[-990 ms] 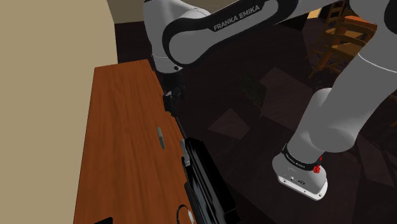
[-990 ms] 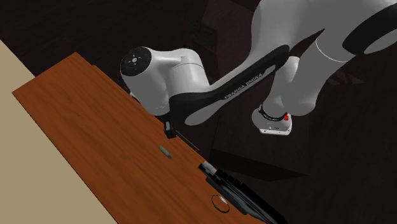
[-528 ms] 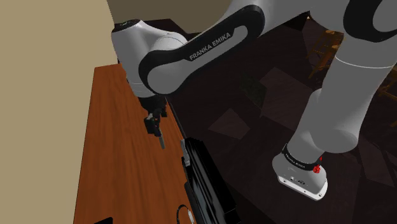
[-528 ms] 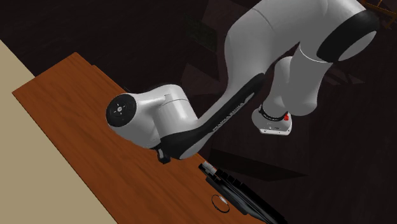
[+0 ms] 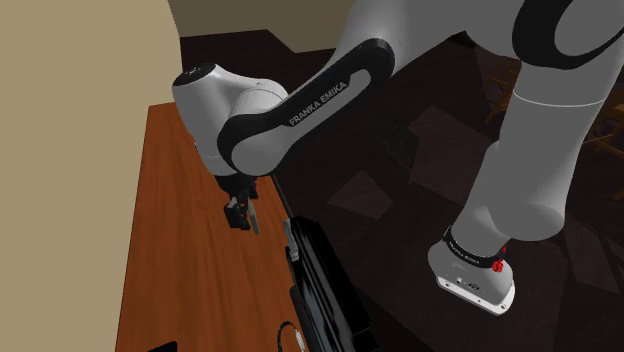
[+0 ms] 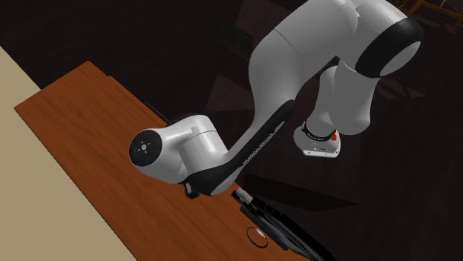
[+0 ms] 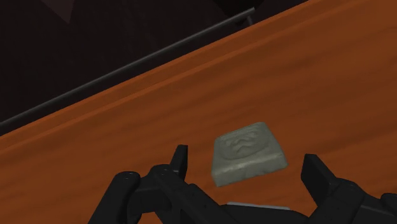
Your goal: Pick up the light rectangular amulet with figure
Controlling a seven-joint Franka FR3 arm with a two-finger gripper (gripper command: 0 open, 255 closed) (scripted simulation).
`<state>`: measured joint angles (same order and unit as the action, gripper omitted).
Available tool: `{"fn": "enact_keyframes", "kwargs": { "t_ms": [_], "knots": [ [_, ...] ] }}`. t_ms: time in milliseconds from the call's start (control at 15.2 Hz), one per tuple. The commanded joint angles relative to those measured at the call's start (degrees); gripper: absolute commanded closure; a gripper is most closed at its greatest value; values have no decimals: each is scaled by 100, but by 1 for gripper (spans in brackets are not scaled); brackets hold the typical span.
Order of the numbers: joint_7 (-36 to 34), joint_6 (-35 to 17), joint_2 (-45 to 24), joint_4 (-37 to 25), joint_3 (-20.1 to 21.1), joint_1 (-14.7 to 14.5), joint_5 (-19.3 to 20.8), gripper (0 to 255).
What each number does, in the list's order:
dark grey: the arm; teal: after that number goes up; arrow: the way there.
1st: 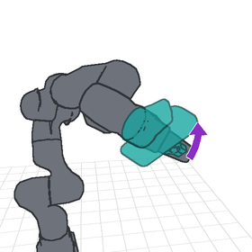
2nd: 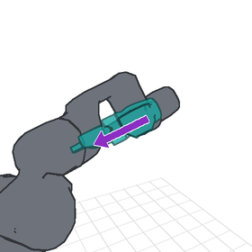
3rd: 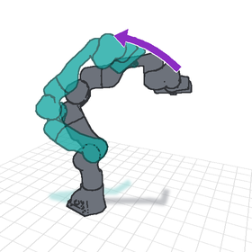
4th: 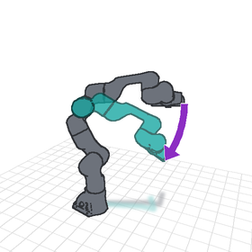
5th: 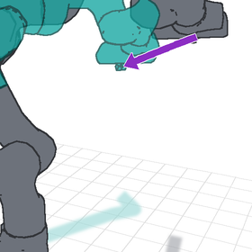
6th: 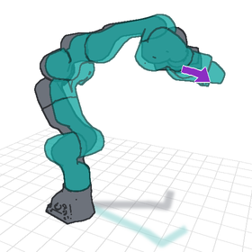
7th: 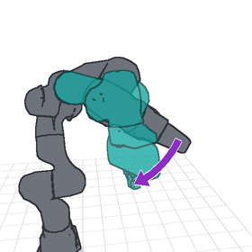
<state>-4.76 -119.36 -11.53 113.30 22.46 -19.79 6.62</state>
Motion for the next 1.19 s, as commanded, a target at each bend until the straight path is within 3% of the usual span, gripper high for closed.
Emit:
{"fn": "enact_keyframes", "kwargs": {
  "t_ms": [0, 66, 132, 726, 1122],
  "knots": [
    [-24, -108, -46, 64, -4, -8, 26, 0],
    [-24, -108, -45, 65, -4, -8, 26, 0],
    [-22, -119, -48, 73, -6, -6, 28, 255],
    [-24, -108, -46, 64, -4, -8, 26, 255],
    [58, 304, 167, -155, 21, 15, -86, 255]
  ]
}}
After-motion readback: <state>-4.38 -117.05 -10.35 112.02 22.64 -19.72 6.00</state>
